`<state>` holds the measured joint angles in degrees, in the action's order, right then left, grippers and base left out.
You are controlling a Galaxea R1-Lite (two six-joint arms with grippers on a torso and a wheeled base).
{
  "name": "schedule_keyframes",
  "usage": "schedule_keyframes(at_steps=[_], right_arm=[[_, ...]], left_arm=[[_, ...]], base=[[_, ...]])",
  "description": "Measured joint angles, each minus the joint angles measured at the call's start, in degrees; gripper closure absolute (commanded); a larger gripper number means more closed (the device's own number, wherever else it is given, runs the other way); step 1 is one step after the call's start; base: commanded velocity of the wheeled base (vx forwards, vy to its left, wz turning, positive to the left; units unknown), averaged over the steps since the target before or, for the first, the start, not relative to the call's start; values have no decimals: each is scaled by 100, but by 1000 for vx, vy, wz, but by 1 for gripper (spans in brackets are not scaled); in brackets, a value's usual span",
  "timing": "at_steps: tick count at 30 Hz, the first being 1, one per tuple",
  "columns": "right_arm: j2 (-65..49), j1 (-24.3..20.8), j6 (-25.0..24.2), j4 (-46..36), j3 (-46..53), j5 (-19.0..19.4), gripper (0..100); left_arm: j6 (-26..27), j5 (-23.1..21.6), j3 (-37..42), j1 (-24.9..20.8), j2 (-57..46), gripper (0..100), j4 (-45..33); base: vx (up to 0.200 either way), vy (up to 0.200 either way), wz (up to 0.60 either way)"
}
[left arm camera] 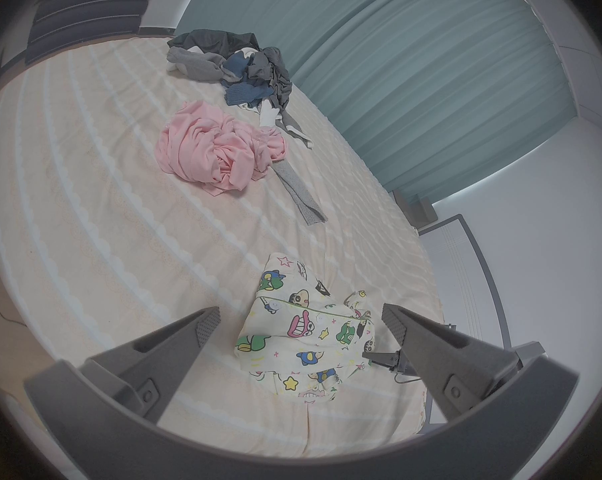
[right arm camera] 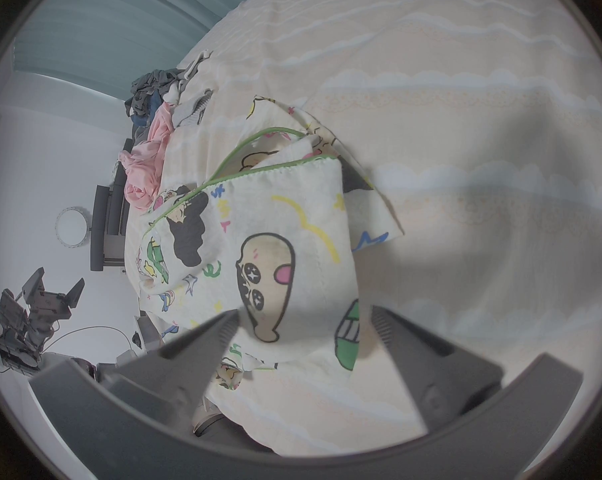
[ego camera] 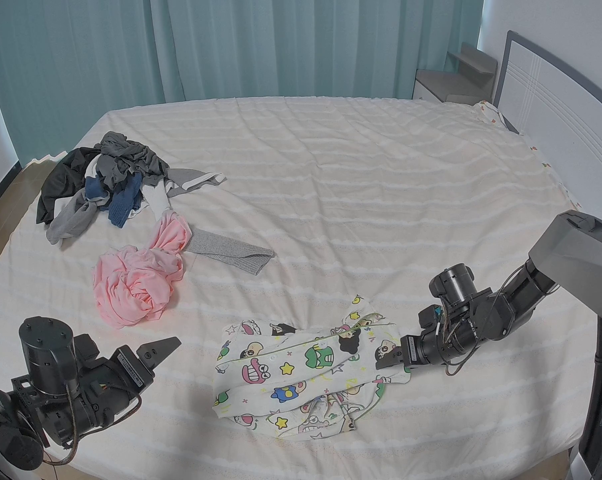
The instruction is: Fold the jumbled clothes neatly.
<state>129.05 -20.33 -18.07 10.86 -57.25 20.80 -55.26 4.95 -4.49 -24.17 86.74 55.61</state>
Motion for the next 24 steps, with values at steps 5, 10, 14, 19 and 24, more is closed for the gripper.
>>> schedule_keyframes(at_steps=[5,10,14,19,24], right_arm=[[-91,-6,1,-11,88,9,100],[-212,16,6,-22,177,9,100],[-367,22,4,-44,262,27,100],[-725,24,4,-306,352,255,100],[-1078,28,48,-930,334,455,100]], left_arm=[[0,-5,0,0,4,0,0],[0,-5,0,0,6,0,0],[0,-5,0,0,6,0,0],[0,-2,0,0,6,0,0],[2,5,-2,4,4,0,0]], base=[[0,0,0],[0,0,0],[0,0,0],[0,0,0],[0,0,0]])
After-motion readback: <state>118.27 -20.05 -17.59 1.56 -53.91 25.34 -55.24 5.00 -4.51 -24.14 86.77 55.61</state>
